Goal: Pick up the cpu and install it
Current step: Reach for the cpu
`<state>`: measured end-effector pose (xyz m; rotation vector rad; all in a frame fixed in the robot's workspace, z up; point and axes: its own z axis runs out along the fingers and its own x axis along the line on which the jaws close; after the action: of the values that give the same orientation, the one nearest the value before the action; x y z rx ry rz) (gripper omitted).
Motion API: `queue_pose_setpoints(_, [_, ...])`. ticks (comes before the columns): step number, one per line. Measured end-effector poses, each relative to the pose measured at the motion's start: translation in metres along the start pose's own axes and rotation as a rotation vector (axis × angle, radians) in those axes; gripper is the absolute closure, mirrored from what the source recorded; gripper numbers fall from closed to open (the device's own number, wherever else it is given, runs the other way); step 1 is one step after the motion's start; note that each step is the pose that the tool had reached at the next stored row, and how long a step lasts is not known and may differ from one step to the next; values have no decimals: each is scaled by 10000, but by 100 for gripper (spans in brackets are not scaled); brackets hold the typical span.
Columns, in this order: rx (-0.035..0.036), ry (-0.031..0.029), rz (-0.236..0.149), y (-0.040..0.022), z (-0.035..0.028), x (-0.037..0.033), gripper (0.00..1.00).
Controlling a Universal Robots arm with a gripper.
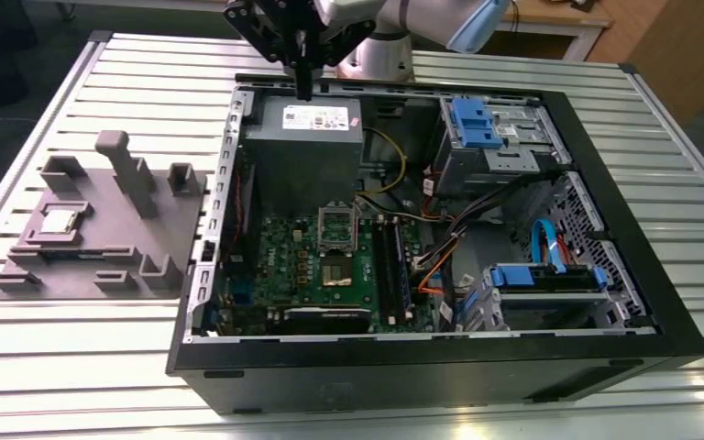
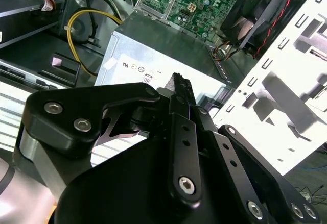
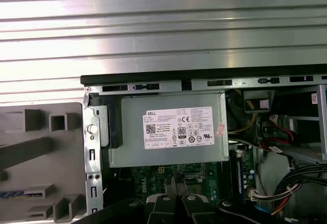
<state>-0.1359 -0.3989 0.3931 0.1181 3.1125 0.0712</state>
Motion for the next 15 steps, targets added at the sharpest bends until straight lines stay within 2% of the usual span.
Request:
queue_pose_setpoints(11, [-3,0,0,-4,0,46,90])
queue_pose_setpoints(13, [-17,5,1,-16,11,196,90])
queue_pose_setpoints(15, [-17,5,1,-16,11,199,90])
